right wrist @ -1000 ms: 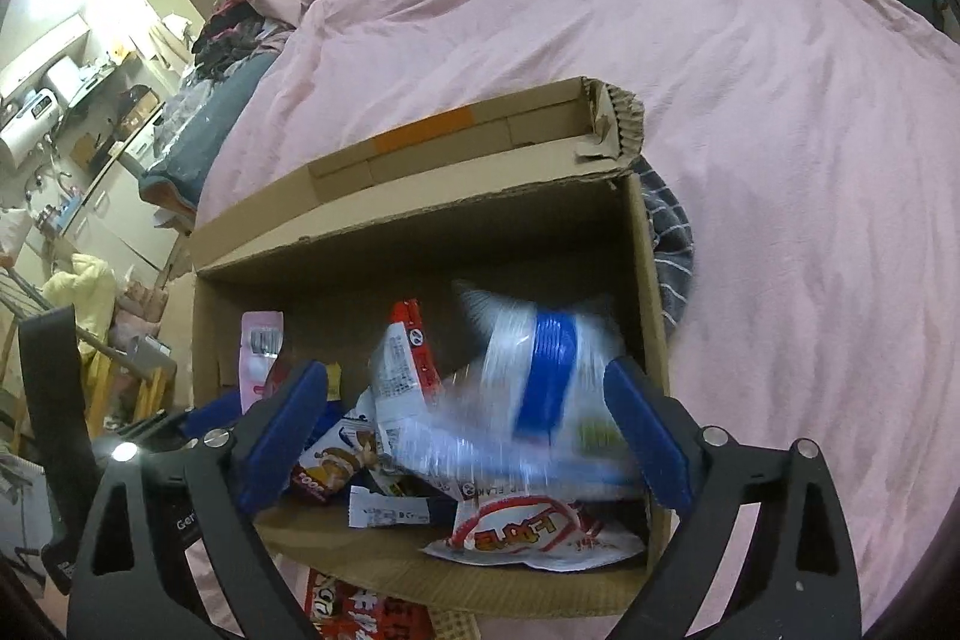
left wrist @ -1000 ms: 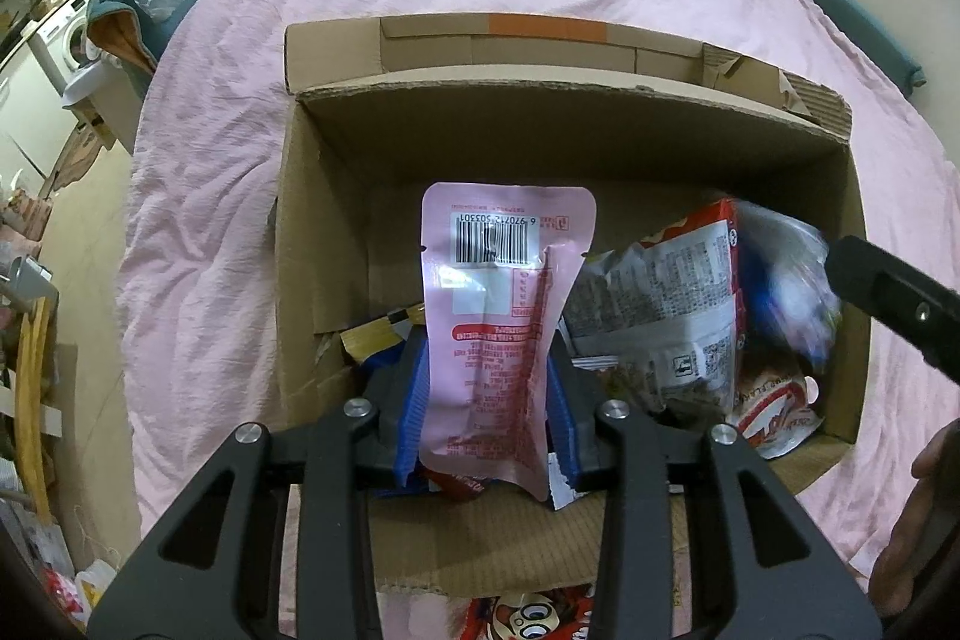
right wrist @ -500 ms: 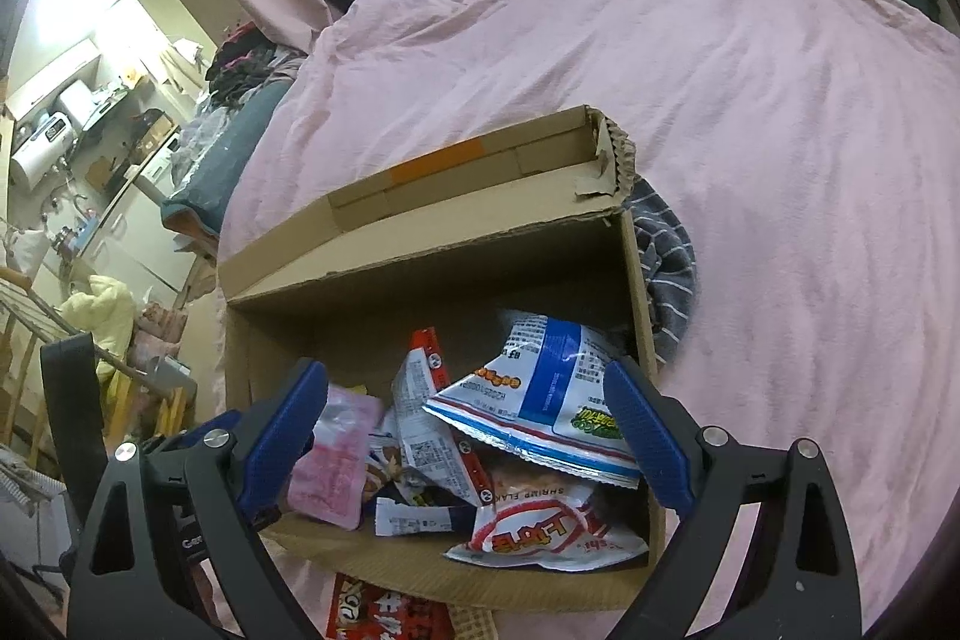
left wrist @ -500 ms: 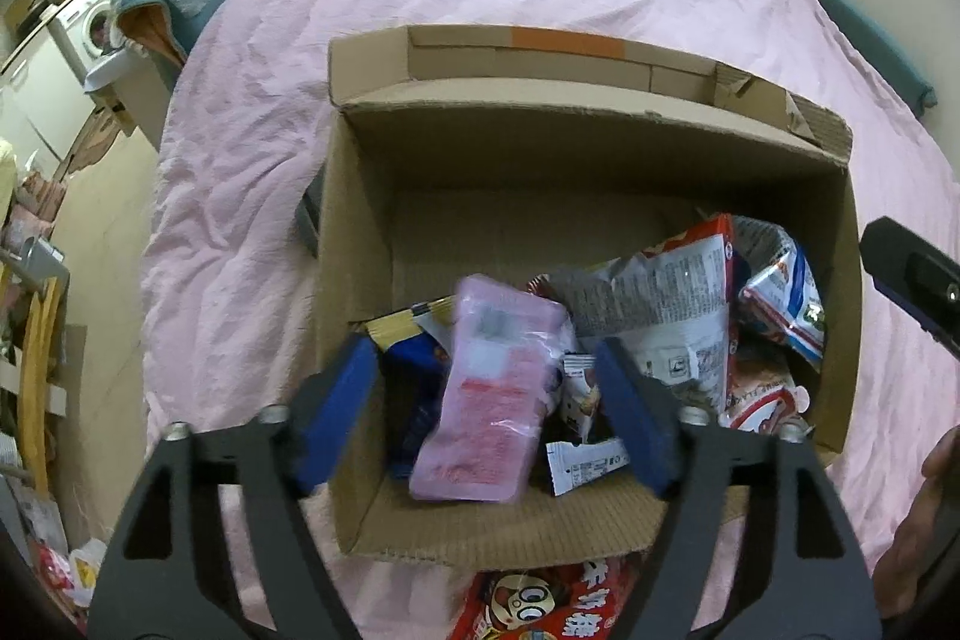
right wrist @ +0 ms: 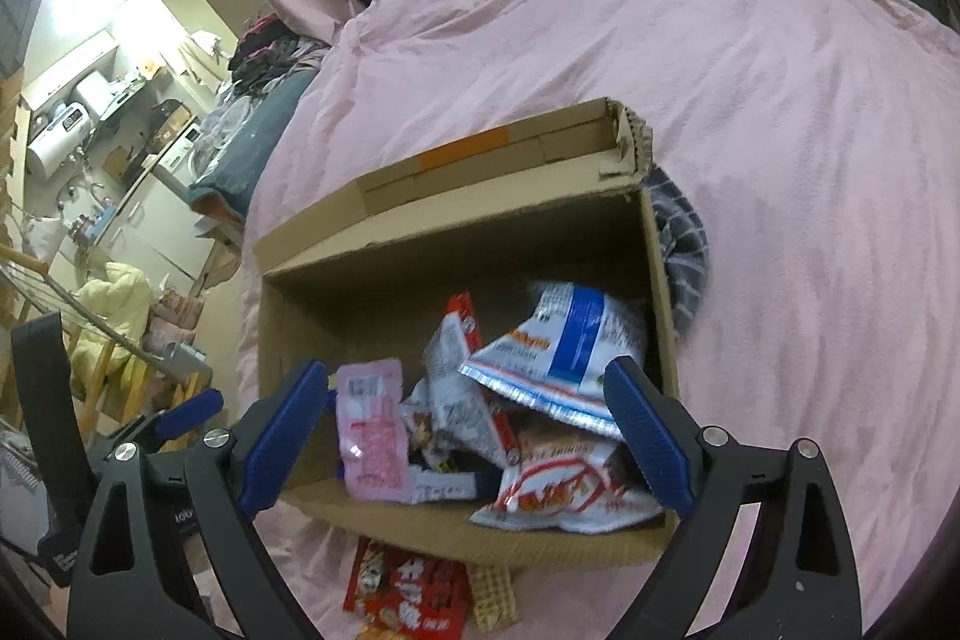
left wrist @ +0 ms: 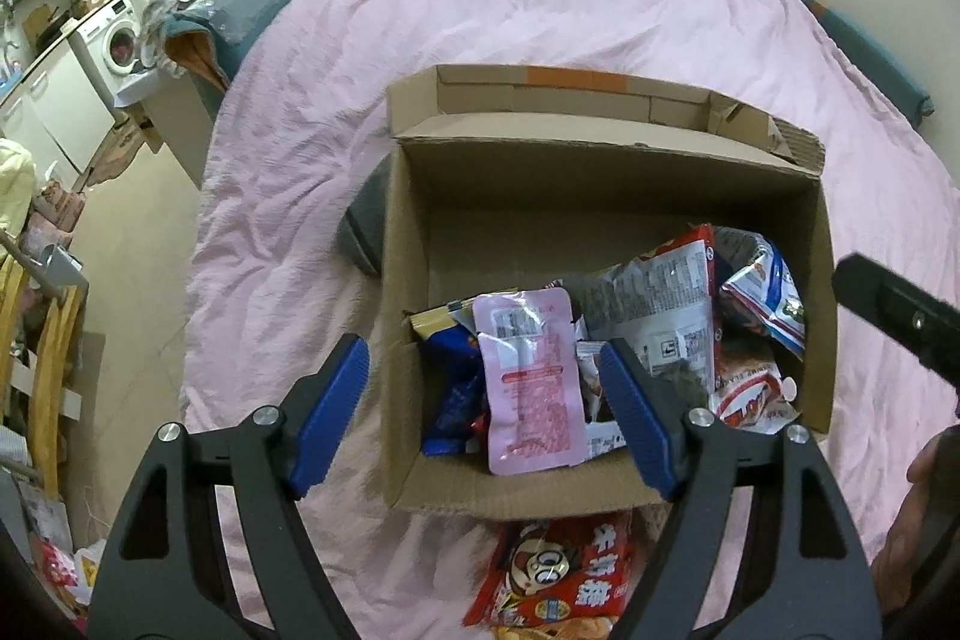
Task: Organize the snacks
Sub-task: 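Carry both packets into the cardboard box and open both grippers, then withdraw both grippers from the box back over the pile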
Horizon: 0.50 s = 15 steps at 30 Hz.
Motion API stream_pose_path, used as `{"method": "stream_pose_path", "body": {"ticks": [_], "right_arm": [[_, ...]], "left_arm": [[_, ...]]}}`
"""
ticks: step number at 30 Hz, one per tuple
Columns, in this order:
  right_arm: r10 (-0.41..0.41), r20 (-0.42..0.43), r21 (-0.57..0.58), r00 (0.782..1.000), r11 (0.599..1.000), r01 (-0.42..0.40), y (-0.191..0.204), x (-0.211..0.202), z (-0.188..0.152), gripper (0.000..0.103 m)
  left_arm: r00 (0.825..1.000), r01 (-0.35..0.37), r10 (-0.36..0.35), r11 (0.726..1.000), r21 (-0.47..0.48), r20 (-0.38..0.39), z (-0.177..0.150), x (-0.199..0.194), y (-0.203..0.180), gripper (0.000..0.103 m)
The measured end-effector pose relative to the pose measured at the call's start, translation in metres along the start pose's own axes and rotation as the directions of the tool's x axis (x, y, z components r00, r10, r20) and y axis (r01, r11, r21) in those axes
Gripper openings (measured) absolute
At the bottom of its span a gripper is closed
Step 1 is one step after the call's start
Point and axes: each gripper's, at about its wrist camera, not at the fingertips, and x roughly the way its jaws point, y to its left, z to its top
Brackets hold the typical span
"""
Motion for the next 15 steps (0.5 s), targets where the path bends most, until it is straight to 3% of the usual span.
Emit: {"method": "stream_pose_path", "body": {"ticks": [15], "right_arm": [[0.019, -0.046, -0.032, 0.999, 0.999, -0.020, 0.023, -0.021, -0.043, 0.096]], "left_arm": [[0.999, -0.039, 0.039, 0.999, -0.007, 0.025, -0.047, -0.031, 0.037, 0.076]]}}
